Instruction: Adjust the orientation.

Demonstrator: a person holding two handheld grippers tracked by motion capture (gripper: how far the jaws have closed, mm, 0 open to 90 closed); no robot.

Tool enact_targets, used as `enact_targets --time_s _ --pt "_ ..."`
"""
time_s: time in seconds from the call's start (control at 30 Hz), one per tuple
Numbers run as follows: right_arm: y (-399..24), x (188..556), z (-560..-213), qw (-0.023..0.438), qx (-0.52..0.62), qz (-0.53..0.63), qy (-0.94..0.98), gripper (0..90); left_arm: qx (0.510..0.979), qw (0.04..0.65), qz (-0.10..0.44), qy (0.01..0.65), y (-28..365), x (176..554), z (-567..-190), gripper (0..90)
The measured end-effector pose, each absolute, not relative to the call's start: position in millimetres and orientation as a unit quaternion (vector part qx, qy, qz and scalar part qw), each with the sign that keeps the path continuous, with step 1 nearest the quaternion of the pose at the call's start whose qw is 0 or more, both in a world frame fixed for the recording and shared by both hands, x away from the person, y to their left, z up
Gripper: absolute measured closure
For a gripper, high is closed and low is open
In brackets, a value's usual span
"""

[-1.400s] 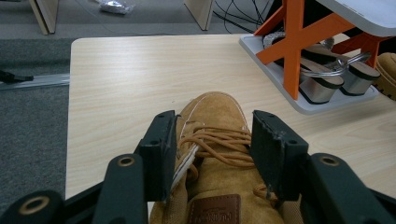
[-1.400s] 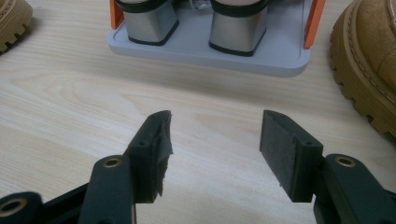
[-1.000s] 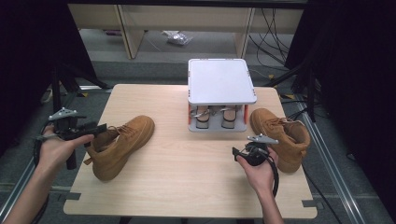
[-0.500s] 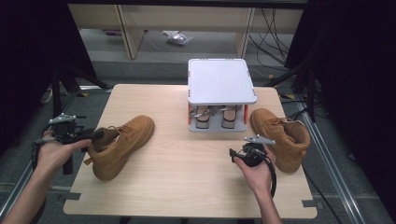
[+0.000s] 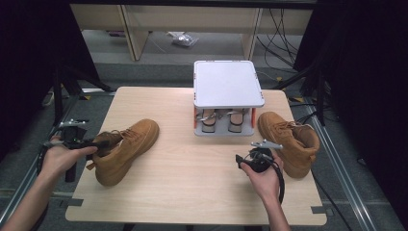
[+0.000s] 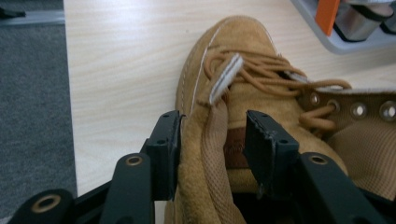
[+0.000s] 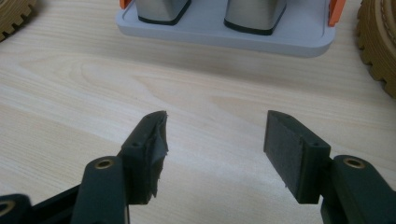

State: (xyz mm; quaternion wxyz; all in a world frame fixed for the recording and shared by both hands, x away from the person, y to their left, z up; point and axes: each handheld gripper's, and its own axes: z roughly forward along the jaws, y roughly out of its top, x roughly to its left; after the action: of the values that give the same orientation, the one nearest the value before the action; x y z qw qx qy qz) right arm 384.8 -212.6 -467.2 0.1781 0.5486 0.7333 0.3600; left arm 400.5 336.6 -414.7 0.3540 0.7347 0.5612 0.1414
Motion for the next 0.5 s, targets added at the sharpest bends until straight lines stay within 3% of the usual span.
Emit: enact_targets --time_s 0.5 --pt "-212.3 385.4 -470.8 0.172 0.549 0.355 0.737 39.5 0.736 0.313 0.098 0.592 333.1 410.5 -416.0 61.1"
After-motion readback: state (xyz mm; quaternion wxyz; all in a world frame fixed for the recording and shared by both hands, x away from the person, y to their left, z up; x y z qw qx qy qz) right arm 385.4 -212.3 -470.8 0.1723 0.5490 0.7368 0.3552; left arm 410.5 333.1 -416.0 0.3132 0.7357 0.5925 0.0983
